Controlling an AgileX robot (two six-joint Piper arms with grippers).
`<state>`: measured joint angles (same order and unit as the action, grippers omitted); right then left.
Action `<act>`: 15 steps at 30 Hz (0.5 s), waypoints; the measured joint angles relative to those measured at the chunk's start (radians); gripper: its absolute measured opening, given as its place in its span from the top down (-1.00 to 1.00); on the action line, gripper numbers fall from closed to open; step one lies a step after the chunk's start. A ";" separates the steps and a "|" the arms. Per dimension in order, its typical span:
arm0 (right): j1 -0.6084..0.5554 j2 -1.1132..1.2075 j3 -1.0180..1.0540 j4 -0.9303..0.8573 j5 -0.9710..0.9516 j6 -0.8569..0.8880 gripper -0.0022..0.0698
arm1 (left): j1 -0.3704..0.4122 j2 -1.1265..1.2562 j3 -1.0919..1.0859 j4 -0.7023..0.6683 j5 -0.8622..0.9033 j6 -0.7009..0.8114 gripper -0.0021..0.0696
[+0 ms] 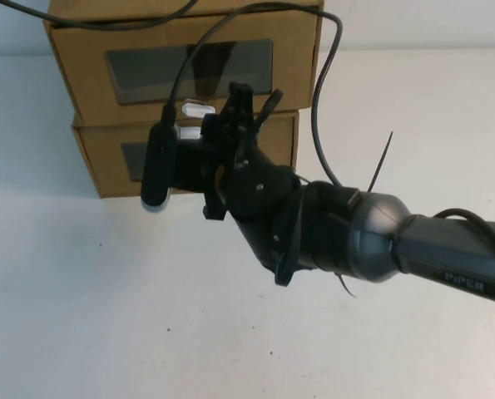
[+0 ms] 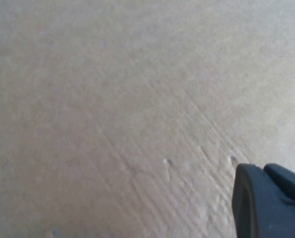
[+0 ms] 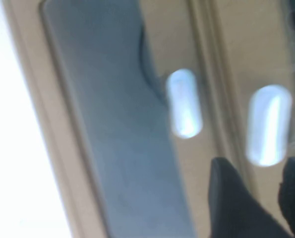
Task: Open the shoe box
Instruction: 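Pull the top drawer of the cardboard box fully open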
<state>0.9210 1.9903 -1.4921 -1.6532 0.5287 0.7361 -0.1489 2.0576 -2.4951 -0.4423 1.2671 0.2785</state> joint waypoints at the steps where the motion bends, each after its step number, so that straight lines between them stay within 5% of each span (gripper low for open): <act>1: -0.006 0.000 -0.010 0.000 -0.005 0.000 0.37 | 0.000 0.000 0.000 0.000 0.000 -0.002 0.96; 15: -0.033 0.022 -0.061 -0.007 -0.057 0.018 0.44 | 0.000 0.002 0.000 0.002 0.000 -0.014 0.96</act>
<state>0.8882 2.0122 -1.5531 -1.6605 0.4714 0.7538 -0.1489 2.0595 -2.4951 -0.4406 1.2671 0.2645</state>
